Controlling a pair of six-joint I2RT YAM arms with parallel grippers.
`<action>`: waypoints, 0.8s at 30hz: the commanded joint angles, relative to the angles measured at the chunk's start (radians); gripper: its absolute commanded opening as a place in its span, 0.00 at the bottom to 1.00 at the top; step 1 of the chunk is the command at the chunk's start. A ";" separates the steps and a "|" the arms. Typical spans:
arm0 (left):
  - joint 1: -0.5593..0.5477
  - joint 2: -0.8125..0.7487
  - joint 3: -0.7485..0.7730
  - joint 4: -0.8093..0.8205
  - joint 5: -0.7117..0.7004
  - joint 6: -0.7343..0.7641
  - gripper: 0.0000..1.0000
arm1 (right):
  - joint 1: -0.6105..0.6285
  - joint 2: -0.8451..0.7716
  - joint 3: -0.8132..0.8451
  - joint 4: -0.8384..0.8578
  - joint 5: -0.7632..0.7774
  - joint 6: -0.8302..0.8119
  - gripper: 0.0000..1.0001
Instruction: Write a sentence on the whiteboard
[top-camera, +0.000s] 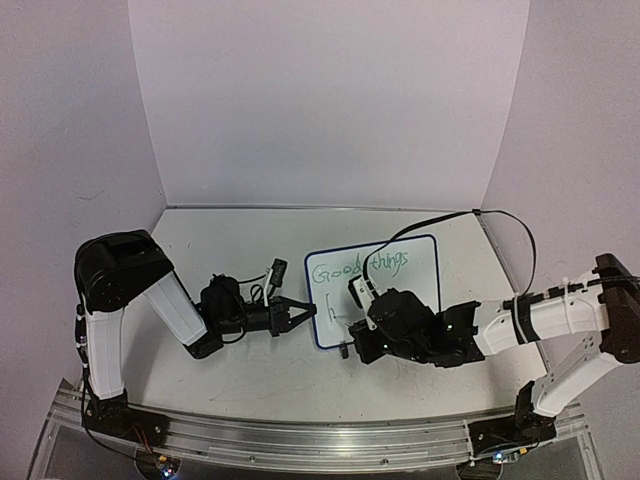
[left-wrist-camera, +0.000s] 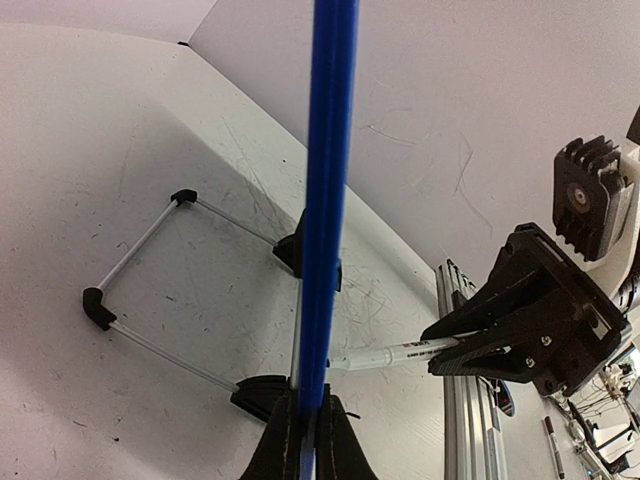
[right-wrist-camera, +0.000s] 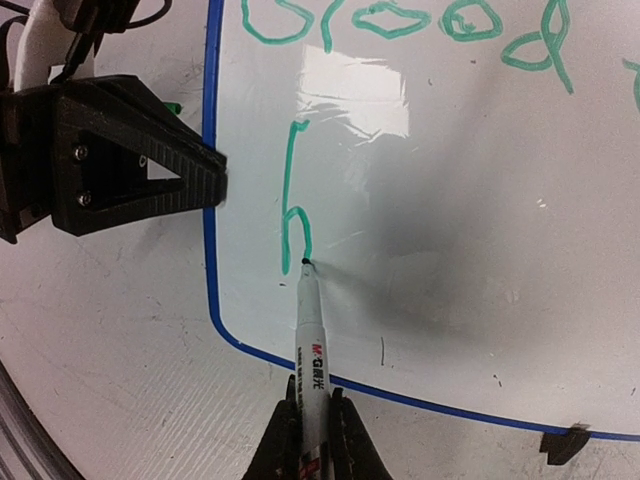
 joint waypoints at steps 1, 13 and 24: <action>0.002 -0.020 0.008 0.142 -0.004 -0.008 0.00 | -0.007 0.008 -0.016 -0.035 0.013 0.015 0.00; 0.002 -0.023 0.013 0.132 -0.005 -0.009 0.00 | -0.007 -0.045 0.041 -0.025 0.016 -0.023 0.00; 0.000 -0.028 0.008 0.110 -0.021 -0.015 0.00 | -0.009 -0.202 -0.042 -0.008 0.038 -0.066 0.00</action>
